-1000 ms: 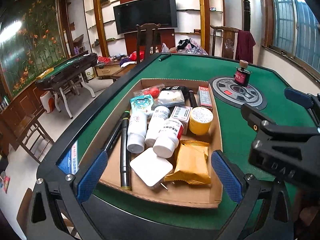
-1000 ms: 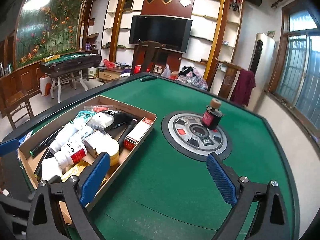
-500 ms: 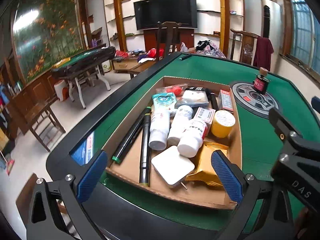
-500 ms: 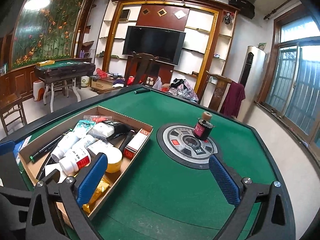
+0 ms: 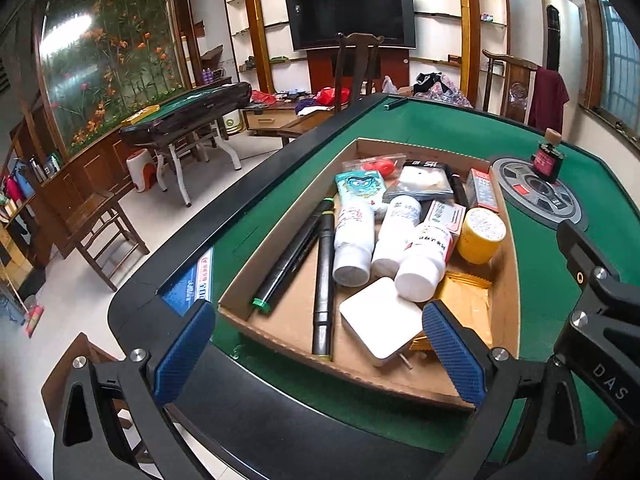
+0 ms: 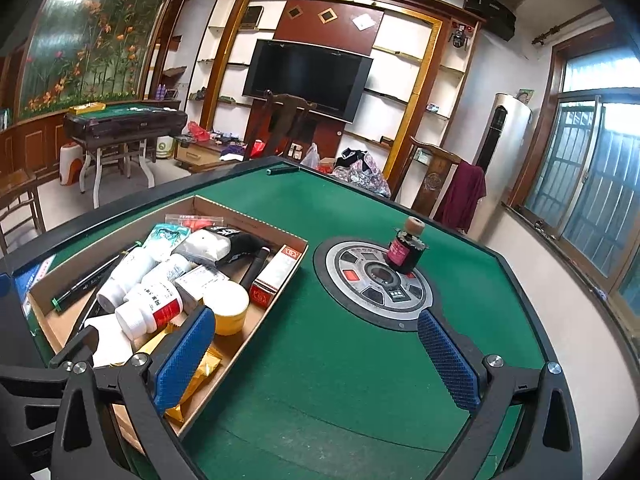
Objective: Organize objects
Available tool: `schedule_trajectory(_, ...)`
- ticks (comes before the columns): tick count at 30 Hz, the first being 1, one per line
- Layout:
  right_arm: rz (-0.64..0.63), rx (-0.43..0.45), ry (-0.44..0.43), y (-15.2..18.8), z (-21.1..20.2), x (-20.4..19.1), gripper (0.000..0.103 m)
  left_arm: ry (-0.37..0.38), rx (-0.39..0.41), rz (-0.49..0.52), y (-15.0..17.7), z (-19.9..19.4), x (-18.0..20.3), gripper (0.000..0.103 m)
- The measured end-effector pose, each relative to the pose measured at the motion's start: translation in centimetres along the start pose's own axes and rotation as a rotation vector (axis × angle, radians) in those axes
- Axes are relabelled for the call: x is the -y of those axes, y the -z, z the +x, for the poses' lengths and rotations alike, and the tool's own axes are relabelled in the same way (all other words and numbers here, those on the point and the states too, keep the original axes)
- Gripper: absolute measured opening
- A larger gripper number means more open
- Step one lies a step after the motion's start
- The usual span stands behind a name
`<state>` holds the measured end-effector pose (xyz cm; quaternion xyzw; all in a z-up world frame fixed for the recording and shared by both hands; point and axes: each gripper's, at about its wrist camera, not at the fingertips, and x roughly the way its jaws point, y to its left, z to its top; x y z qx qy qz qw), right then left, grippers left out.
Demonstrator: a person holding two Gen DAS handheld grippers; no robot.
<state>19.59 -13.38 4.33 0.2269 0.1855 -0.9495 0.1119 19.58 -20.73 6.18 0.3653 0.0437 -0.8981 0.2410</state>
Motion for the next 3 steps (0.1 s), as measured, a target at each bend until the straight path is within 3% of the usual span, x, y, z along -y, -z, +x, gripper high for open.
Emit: schedule_trajectory(3, -0.004, -0.001, 0.000, 0.03, -0.18, -0.28, 0.103, -0.003, 0.002, 0.002, 0.03, 0.00, -0.07, 0.103)
